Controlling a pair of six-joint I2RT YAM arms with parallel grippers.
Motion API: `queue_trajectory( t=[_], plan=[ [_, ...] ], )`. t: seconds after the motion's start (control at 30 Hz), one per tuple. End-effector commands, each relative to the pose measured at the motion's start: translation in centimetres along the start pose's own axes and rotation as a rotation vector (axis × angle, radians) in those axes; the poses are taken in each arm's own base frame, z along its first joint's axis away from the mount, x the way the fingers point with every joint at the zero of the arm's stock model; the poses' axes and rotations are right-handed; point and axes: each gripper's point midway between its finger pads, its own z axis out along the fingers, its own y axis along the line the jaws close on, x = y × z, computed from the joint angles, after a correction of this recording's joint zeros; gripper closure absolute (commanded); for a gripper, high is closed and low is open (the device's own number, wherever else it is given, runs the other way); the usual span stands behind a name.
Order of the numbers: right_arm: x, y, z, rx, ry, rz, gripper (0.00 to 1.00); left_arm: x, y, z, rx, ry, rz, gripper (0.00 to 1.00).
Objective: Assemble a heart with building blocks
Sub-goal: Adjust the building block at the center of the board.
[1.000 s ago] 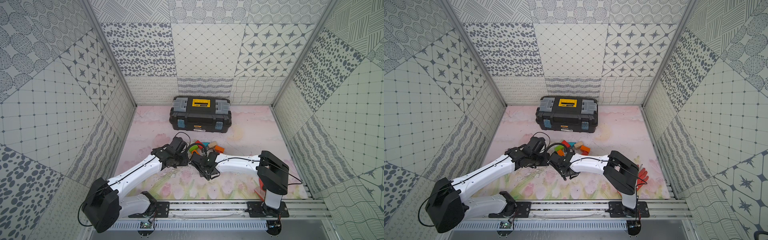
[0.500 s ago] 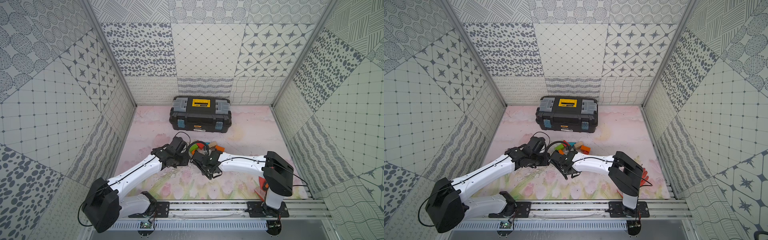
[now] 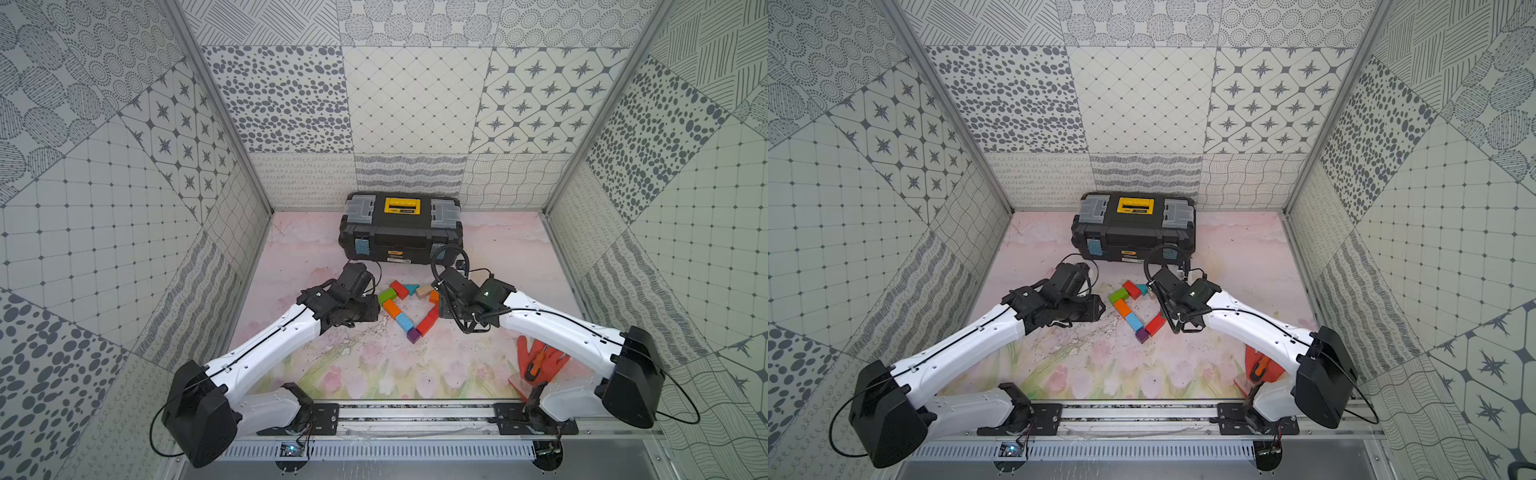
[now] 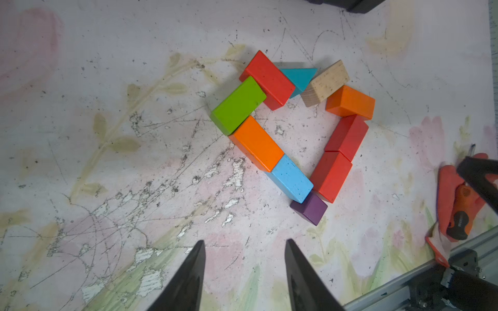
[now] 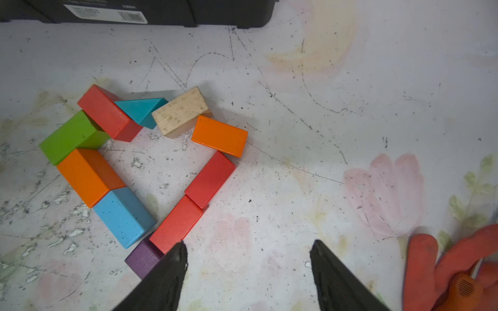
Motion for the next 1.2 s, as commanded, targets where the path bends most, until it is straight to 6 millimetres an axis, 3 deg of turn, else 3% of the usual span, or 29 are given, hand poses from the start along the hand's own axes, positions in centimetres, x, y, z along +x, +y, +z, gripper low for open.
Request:
queue_trajectory(
  t=[0.0, 0.13, 0.27, 0.4, 0.53, 0.73, 1.17],
  plan=[
    [0.5, 0.5, 1.5, -0.039, 0.043, -0.025, 0.23, 1.9, 1.0, 0.8, -0.013, 0.053, -0.049, 0.56],
    [-1.0, -0.2, 4.4, -0.092, 0.108, 0.017, 0.29, 5.2, 0.0, 3.4, 0.108, 0.141, -0.151, 0.68],
    [-3.0, -0.7, 6.2, -0.095, 0.11, 0.043, 0.32, 7.9, -1.7, 5.9, 0.168, 0.194, -0.173, 0.7],
    [-3.4, -0.6, 7.4, -0.071, 0.127, 0.025, 0.33, 10.1, -3.3, 8.6, 0.169, 0.273, -0.158, 0.75],
    [-3.2, -1.7, 8.5, -0.061, 0.143, 0.058, 0.33, 10.0, -4.6, 10.1, 0.22, 0.28, -0.191, 0.73],
    [-2.6, -2.3, 8.6, -0.055, 0.144, 0.072, 0.33, 10.6, -6.0, 11.2, 0.251, 0.314, -0.173, 0.71],
    [-2.4, -2.8, 7.8, -0.062, 0.128, 0.088, 0.34, 10.7, -5.8, 11.3, 0.239, 0.315, -0.179, 0.65]
  ],
)
